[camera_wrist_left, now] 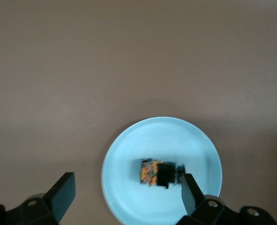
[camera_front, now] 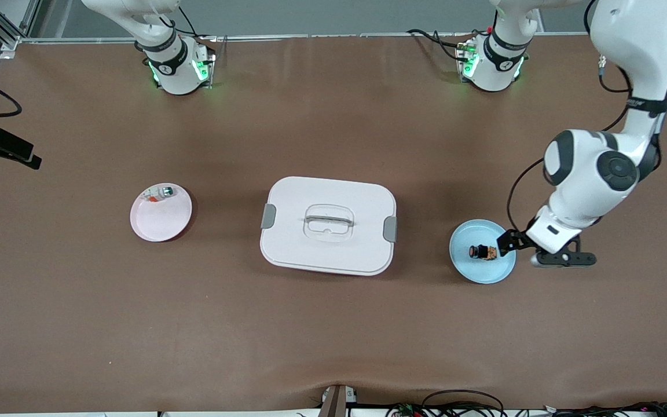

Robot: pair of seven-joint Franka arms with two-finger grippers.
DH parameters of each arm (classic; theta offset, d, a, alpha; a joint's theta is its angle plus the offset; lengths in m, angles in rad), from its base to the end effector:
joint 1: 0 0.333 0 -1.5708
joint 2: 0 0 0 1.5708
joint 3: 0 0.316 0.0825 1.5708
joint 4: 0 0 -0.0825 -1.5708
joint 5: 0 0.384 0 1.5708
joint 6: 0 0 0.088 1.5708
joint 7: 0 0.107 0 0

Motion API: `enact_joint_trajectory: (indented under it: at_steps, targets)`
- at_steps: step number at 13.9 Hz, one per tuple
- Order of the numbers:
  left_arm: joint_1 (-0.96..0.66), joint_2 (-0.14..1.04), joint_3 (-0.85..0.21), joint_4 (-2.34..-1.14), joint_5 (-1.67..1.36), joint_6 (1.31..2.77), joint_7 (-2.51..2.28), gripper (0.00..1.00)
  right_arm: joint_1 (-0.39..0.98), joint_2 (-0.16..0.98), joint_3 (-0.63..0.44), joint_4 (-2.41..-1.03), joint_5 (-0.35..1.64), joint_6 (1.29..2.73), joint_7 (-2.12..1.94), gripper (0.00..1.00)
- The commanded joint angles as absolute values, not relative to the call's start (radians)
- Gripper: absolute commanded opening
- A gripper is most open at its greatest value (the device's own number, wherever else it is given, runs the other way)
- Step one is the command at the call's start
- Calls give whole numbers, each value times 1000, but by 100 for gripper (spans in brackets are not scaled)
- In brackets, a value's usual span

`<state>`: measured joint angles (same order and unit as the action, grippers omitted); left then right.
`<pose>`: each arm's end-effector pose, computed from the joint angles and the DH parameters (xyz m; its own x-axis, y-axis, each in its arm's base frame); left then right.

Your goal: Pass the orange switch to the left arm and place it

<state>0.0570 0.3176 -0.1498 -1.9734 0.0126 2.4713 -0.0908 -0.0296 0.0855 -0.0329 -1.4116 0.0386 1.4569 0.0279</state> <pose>0.6236 -0.0536 0.3288 0.9839 0.0053 0.1787 -0.0043 -0.9986 0.0535 0.5689 -0.0302 0.6410 0.9955 -0.0858 -0.0411 -0.0873 -0.9956 -0.0346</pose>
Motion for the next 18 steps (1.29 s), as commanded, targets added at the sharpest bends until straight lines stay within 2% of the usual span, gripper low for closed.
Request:
enact_joint_trajectory:
  at_steps: [1, 8, 14, 18]
  targets:
    - [71, 241, -149, -1953, 2, 2366, -66, 100, -41, 55, -17, -1439, 26, 1440, 31, 100]
    - [72, 163, -158, -1836, 2, 2106, -90, 100, -46, 55, -21, -1434, 28, 1427, 32, 100]
    - [72, 16, -158, -1832, -2, 1974, -103, 100, -43, 57, -18, -1434, 38, 1425, 32, 100]
    - [69, -43, -160, -1810, -12, 1944, -106, 100, -43, 57, -18, -1434, 37, 1425, 32, 100]
